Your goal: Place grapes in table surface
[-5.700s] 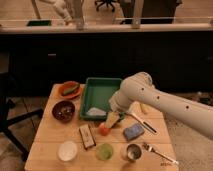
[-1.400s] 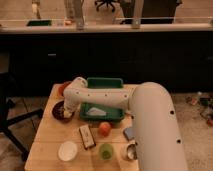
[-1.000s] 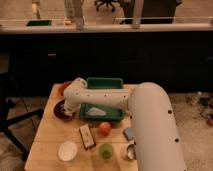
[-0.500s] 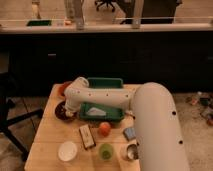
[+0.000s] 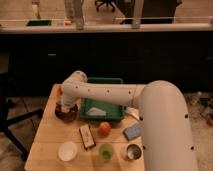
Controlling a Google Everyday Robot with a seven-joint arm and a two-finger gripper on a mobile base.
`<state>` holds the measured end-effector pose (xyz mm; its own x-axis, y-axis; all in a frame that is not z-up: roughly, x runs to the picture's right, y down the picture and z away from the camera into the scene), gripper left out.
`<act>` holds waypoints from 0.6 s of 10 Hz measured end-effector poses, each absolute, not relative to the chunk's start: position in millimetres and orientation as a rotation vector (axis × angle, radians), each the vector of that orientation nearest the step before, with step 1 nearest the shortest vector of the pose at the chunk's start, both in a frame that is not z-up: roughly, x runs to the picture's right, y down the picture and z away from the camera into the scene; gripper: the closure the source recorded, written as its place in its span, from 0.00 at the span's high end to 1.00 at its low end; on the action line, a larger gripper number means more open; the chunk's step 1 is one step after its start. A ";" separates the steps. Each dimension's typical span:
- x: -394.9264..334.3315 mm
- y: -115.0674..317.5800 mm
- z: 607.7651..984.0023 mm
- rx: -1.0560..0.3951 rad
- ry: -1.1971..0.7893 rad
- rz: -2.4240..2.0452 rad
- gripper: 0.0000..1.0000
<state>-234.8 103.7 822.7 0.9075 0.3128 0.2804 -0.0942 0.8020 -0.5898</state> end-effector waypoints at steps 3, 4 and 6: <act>-246.5 90.7 791.5 -0.571 -0.441 0.167 0.00; -253.2 88.3 775.8 -0.557 -0.473 0.135 0.00; -261.2 89.1 748.8 -0.547 -0.527 0.084 0.00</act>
<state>-261.2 89.1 748.8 0.8645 0.2131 0.4553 0.0615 0.8541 -0.5164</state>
